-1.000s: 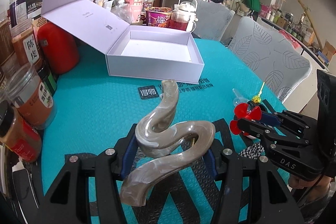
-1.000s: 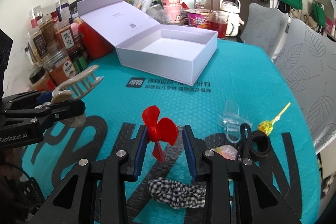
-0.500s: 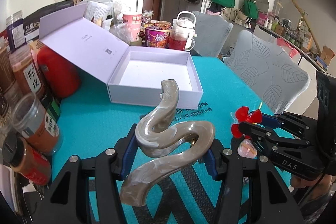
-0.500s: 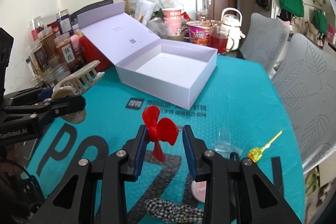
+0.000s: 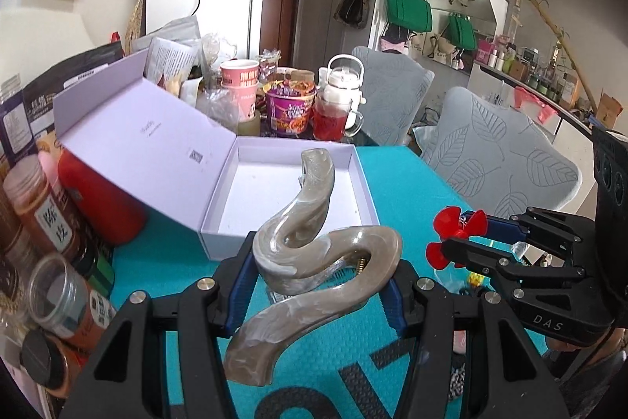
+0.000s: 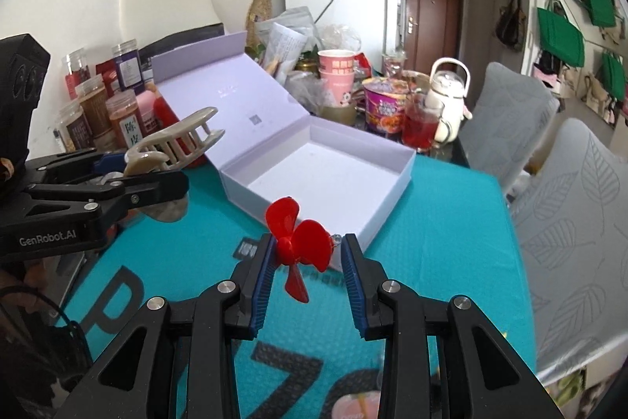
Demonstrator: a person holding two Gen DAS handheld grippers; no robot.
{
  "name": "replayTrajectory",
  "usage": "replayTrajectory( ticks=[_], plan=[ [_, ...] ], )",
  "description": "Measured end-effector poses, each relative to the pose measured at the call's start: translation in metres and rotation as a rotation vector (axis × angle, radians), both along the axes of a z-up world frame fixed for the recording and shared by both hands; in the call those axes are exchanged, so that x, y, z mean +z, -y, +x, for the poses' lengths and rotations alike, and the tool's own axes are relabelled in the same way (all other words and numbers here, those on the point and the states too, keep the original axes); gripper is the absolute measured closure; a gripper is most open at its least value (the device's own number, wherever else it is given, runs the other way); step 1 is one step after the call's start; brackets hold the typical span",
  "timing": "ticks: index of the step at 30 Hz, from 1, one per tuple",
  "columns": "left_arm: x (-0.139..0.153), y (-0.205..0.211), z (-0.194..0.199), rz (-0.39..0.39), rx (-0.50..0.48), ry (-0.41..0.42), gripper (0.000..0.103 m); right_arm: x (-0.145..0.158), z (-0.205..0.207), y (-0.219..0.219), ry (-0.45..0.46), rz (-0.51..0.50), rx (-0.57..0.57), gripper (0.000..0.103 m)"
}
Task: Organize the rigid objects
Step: 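Carry the grey clip and red fan with both grippers into the white box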
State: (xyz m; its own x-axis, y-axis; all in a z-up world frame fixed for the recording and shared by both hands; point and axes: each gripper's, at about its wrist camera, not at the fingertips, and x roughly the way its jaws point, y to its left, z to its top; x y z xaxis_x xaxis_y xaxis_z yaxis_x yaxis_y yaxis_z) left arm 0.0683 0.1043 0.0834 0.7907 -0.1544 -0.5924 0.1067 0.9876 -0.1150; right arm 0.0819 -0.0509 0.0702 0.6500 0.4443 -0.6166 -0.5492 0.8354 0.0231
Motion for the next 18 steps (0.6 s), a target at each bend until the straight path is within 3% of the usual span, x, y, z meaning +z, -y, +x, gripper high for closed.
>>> replayTrajectory(
  ticks=[9, 18],
  plan=[
    [0.011, -0.005, 0.038, 0.008, -0.002, 0.012, 0.048, 0.025, 0.032, -0.013, 0.085, -0.018, 0.028, 0.069],
    [0.013, -0.016, 0.081, 0.004, 0.018, 0.02, 0.048, 0.032, 0.068, -0.027, 0.097, -0.012, 0.052, 0.069]
  ],
)
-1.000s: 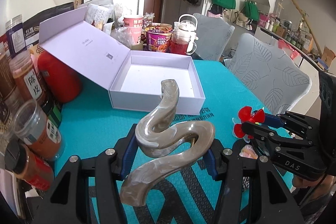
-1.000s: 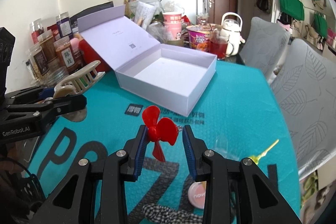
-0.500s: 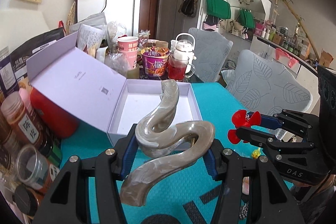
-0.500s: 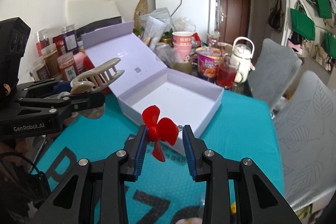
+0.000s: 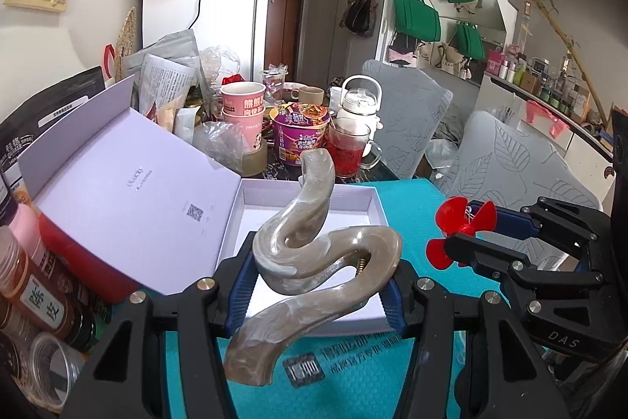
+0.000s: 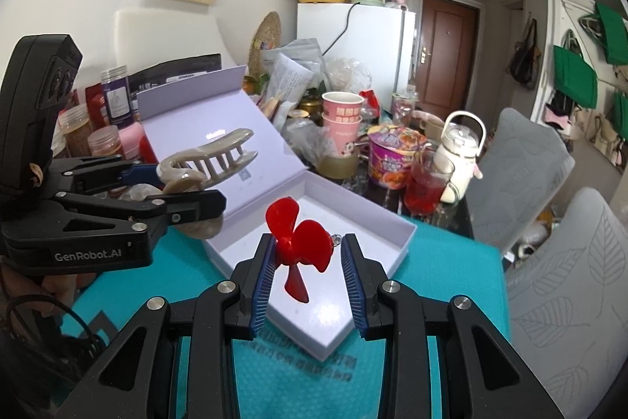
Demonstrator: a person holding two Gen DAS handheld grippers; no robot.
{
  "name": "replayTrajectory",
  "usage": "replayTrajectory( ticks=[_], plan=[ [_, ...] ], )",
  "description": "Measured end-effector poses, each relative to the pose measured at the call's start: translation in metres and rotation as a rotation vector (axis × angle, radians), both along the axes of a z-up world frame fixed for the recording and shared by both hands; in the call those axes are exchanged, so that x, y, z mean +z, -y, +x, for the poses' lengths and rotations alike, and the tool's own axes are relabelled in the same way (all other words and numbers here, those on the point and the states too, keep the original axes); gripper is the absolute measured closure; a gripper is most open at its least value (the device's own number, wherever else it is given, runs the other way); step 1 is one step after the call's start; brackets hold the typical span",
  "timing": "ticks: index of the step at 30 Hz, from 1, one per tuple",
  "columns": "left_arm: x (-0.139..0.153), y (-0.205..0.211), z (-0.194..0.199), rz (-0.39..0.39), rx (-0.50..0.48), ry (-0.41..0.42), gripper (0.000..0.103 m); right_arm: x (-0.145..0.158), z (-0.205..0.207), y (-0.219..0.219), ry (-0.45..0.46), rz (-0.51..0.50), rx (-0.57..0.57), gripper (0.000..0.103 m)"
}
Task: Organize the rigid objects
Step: 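Carry the grey clip and red fan with both grippers into the white box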
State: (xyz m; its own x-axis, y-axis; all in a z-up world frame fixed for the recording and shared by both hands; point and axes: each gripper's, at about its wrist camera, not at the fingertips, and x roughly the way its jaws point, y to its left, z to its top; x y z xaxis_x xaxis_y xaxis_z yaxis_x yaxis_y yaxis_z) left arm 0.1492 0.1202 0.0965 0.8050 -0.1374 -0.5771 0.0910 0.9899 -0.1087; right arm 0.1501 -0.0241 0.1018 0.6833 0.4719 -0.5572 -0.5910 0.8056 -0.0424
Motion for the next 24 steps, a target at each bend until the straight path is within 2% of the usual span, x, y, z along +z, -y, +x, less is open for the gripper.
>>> replayTrajectory(
  ticks=[9, 18, 24],
  plan=[
    [-0.01, -0.008, 0.045, 0.009, 0.016, -0.027, 0.048, 0.0, 0.041, -0.009, 0.019, -0.001, -0.001, 0.069],
    [-0.002, -0.009, 0.083, 0.064, 0.02, 0.002, 0.048, -0.002, 0.086, -0.017, 0.018, 0.025, 0.009, 0.069],
    [-0.013, -0.013, 0.108, 0.086, 0.045, -0.017, 0.048, -0.006, 0.113, -0.022, 0.019, 0.032, 0.007, 0.069]
  ],
)
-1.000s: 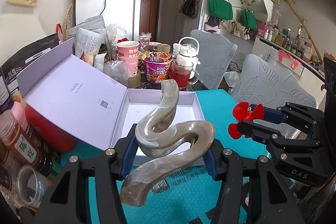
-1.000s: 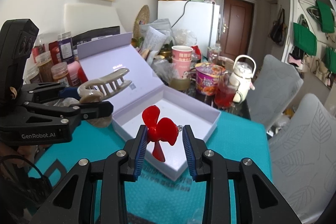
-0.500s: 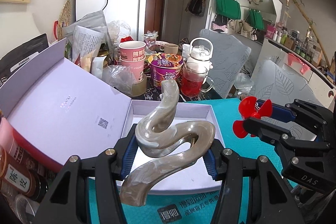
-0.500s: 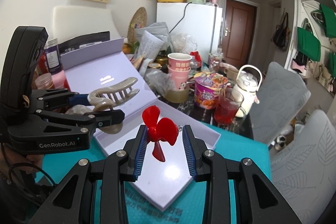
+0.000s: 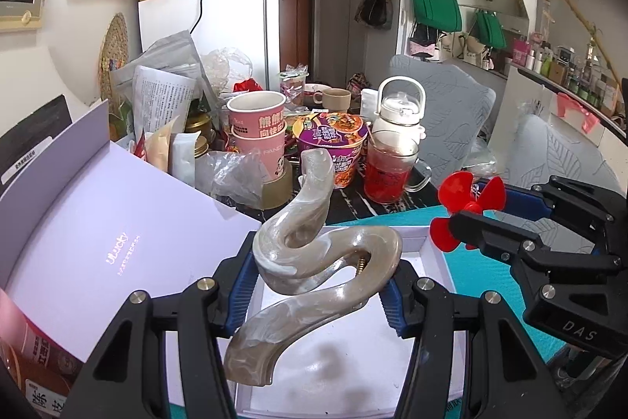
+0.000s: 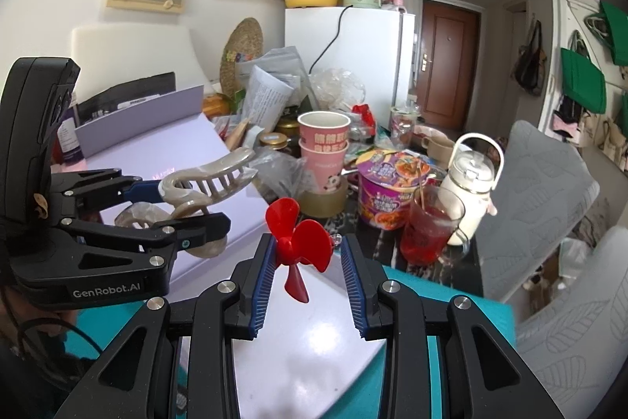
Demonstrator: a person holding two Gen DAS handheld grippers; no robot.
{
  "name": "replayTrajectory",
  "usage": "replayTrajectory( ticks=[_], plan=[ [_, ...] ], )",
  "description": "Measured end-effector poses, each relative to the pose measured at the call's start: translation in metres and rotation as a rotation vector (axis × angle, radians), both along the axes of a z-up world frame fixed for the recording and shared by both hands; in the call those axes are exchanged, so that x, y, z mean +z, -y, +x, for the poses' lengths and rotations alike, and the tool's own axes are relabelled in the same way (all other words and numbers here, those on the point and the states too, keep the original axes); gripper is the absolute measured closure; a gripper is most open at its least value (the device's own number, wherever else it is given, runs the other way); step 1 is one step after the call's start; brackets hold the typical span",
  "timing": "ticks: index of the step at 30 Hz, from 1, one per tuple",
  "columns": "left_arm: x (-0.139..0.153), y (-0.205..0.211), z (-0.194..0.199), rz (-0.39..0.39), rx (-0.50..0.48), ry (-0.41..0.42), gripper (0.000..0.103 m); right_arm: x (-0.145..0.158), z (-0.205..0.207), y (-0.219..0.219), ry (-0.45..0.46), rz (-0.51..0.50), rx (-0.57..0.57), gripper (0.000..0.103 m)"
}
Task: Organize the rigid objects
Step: 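Carry the grey clip and red fan with both grippers into the white box, then open the left gripper releasing the clip while the right releases the fan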
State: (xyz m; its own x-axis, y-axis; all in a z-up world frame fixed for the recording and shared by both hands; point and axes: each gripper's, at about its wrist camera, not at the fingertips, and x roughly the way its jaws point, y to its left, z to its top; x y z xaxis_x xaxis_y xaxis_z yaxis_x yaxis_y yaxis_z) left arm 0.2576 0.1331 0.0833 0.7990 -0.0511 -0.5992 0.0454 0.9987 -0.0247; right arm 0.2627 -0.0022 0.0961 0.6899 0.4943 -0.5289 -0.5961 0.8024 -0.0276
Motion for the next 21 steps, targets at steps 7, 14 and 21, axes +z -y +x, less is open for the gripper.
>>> replayTrajectory(
  ticks=[7, 14, 21],
  plan=[
    [-0.025, 0.003, 0.017, 0.025, -0.02, -0.056, 0.048, -0.027, 0.027, -0.007, -0.079, 0.004, 0.034, 0.069],
    [-0.057, 0.003, 0.038, 0.024, -0.02, -0.155, 0.048, -0.059, 0.043, -0.013, -0.16, -0.061, 0.016, 0.069],
    [-0.078, 0.002, 0.049, 0.034, 0.008, -0.215, 0.048, -0.079, 0.051, -0.019, -0.202, -0.118, -0.002, 0.069]
  ],
)
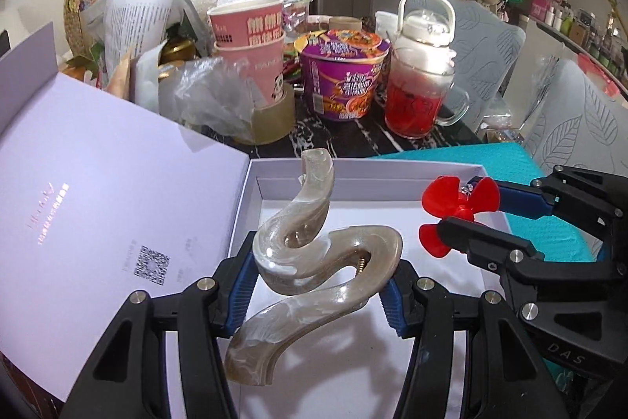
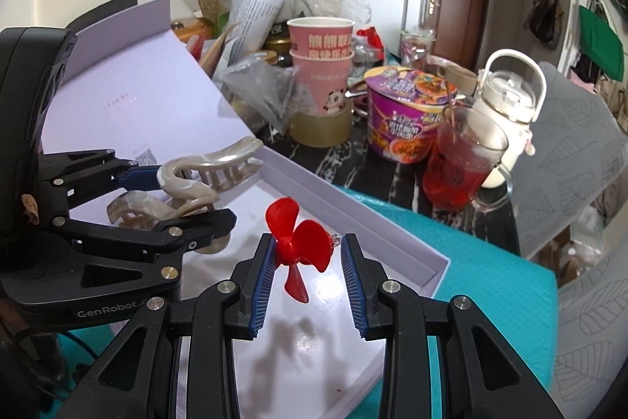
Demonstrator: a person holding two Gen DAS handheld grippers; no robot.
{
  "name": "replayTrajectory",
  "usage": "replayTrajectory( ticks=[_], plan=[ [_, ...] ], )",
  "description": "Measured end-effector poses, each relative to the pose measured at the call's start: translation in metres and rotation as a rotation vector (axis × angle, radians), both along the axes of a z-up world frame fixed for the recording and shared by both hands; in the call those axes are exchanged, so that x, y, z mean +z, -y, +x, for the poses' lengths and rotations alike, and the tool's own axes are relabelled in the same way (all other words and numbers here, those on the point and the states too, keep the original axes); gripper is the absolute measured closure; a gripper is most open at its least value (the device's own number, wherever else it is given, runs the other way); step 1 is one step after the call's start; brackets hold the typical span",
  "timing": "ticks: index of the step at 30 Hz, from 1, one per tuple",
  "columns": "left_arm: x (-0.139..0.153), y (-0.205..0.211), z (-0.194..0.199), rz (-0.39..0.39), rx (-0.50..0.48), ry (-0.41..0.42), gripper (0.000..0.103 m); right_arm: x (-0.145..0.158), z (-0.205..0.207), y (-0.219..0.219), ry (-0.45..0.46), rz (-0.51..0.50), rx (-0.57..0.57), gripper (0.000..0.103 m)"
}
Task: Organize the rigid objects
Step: 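Open the left gripper releasing the clip while the right releases the fan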
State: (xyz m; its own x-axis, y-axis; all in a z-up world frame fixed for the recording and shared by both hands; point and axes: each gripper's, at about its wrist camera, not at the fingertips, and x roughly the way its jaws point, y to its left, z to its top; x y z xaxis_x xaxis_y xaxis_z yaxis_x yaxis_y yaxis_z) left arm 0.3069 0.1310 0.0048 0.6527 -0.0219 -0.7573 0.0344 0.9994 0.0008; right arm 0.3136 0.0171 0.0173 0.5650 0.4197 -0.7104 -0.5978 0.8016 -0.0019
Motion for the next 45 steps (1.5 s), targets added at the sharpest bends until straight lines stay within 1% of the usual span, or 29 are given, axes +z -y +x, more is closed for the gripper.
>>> replayTrajectory(
  ticks=[3, 6, 11, 13, 15, 16, 18, 19, 20, 22, 26, 35, 36, 38, 39, 45],
  plan=[
    [-0.007, 0.0, 0.004, -0.001, 0.005, -0.024, 0.048, -0.006, 0.003, -0.002, -0.01, -0.021, -0.008, 0.069],
    [-0.012, 0.0, 0.006, -0.002, 0.007, -0.04, 0.048, -0.009, 0.007, 0.0, -0.037, -0.016, -0.008, 0.069],
    [-0.014, 0.002, 0.008, 0.018, 0.017, -0.042, 0.048, -0.009, 0.01, 0.002, -0.043, -0.026, -0.029, 0.069],
    [-0.013, 0.002, 0.01, 0.003, 0.01, -0.046, 0.048, -0.008, 0.01, 0.002, -0.039, -0.031, -0.037, 0.069],
    [-0.013, -0.001, 0.011, -0.025, 0.013, -0.069, 0.048, -0.007, 0.008, 0.002, -0.031, -0.032, -0.041, 0.069],
    [-0.014, -0.001, 0.011, -0.023, 0.017, -0.073, 0.047, -0.006, 0.008, 0.003, -0.029, -0.032, -0.042, 0.069],
    [-0.012, 0.0, 0.01, 0.006, 0.035, -0.064, 0.036, -0.005, 0.007, 0.003, -0.022, -0.037, -0.048, 0.069],
    [-0.01, 0.0, 0.009, 0.014, 0.041, -0.054, 0.025, -0.004, 0.007, 0.003, -0.019, -0.04, -0.05, 0.069],
    [-0.007, 0.0, 0.007, 0.012, 0.044, -0.043, 0.022, -0.003, 0.007, 0.004, -0.019, -0.039, -0.053, 0.069],
    [-0.002, -0.002, 0.004, 0.002, 0.048, -0.03, 0.022, -0.002, 0.007, 0.005, -0.02, -0.034, -0.056, 0.069],
    [0.004, -0.006, 0.001, 0.01, 0.064, -0.015, 0.022, 0.0, 0.007, 0.007, -0.021, -0.027, -0.062, 0.069],
    [0.011, -0.011, -0.004, 0.016, 0.085, -0.008, 0.022, 0.001, 0.004, 0.004, -0.019, -0.041, -0.056, 0.068],
    [0.012, -0.012, -0.005, 0.017, 0.088, -0.005, 0.022, 0.002, 0.004, 0.005, -0.018, -0.044, -0.062, 0.067],
    [0.017, -0.012, -0.007, 0.023, 0.094, 0.006, 0.022, 0.004, 0.003, 0.007, -0.013, -0.039, -0.071, 0.057],
    [0.02, -0.013, -0.009, 0.027, 0.098, 0.014, 0.022, 0.005, 0.003, 0.007, -0.012, -0.04, -0.071, 0.055],
    [0.034, -0.014, -0.022, 0.023, 0.122, 0.035, 0.022, 0.02, -0.003, 0.011, 0.013, -0.03, -0.076, 0.054]
  ],
)
